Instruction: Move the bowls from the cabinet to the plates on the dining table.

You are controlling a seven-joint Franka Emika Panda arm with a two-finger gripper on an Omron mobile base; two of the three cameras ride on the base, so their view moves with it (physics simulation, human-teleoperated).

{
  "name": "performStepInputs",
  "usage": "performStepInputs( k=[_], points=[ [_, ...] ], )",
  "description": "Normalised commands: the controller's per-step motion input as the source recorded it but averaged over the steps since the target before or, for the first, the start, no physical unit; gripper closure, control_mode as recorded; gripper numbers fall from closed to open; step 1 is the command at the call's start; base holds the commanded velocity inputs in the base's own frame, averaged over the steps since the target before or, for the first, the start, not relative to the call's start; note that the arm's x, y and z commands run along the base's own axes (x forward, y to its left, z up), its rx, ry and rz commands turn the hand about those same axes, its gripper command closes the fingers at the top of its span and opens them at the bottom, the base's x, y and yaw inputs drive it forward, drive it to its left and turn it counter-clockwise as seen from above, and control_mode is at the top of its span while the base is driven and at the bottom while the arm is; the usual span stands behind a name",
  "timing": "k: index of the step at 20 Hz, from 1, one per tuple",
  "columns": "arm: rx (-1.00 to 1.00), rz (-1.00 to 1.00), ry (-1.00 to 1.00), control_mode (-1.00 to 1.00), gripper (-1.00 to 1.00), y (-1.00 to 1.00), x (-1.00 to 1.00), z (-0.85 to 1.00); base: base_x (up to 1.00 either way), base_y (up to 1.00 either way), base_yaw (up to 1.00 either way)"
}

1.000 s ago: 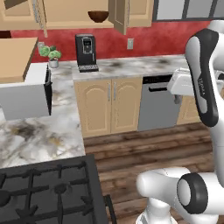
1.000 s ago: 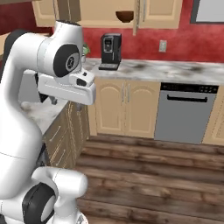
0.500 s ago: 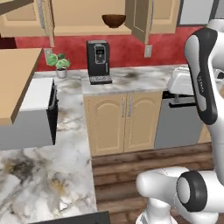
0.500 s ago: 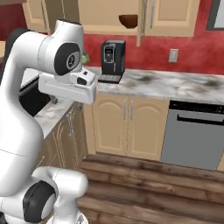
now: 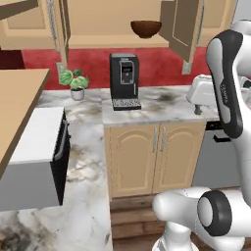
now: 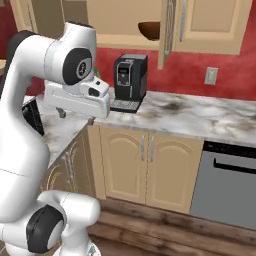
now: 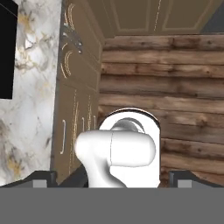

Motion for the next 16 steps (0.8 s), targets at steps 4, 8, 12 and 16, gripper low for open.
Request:
performStepInputs(
  k=[4,8,12,16],
  points=[
    [0.0,0.0,0.0,1.0,-1.0,0.0,0.0,0.0,0.94,0.01,0.16],
    [0.0,0.0,0.0,1.0,-1.0,0.0,0.0,0.0,0.98,0.0,0.15],
    [0.0,0.0,0.0,1.0,-1.0,0.0,0.0,0.0,0.76,0.0,0.13],
    [0.0,0.0,0.0,1.0,-1.0,0.0,0.0,0.0,0.57,0.08,0.09]
  ],
)
